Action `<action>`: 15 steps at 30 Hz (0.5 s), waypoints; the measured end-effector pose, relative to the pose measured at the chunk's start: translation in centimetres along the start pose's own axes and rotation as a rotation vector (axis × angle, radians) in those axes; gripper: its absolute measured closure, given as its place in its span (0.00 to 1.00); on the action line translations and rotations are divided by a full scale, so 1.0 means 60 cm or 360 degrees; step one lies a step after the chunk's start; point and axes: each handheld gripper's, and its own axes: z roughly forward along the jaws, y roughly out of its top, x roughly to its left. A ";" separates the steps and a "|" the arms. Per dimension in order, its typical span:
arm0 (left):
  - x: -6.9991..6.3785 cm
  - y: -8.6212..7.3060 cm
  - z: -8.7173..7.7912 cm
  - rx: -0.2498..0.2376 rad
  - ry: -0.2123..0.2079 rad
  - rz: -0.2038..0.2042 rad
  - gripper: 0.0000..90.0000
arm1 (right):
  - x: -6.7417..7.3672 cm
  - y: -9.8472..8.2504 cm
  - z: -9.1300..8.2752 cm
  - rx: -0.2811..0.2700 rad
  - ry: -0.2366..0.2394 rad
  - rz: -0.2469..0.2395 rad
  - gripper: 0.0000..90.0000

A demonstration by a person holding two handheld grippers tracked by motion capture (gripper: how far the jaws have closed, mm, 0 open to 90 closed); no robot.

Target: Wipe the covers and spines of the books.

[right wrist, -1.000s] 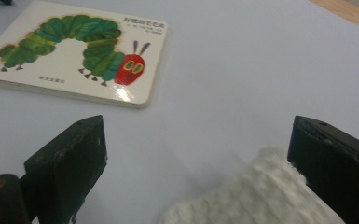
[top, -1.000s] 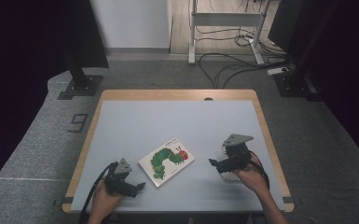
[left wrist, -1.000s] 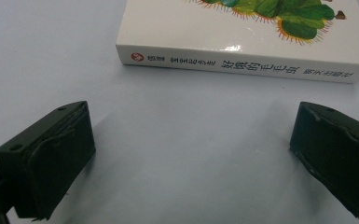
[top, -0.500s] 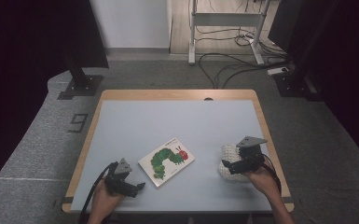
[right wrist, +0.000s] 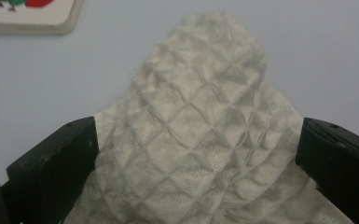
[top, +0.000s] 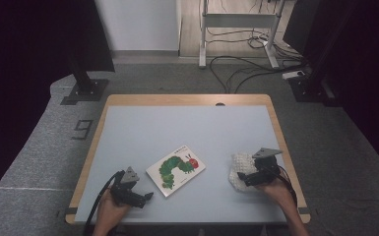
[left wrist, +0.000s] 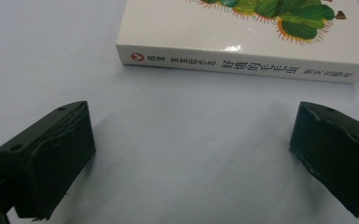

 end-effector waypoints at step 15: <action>0.000 0.000 0.000 0.0000 0.0000 0.0001 0.00 | -0.006 -0.012 0.014 0.0066 -0.0003 0.0022 0.46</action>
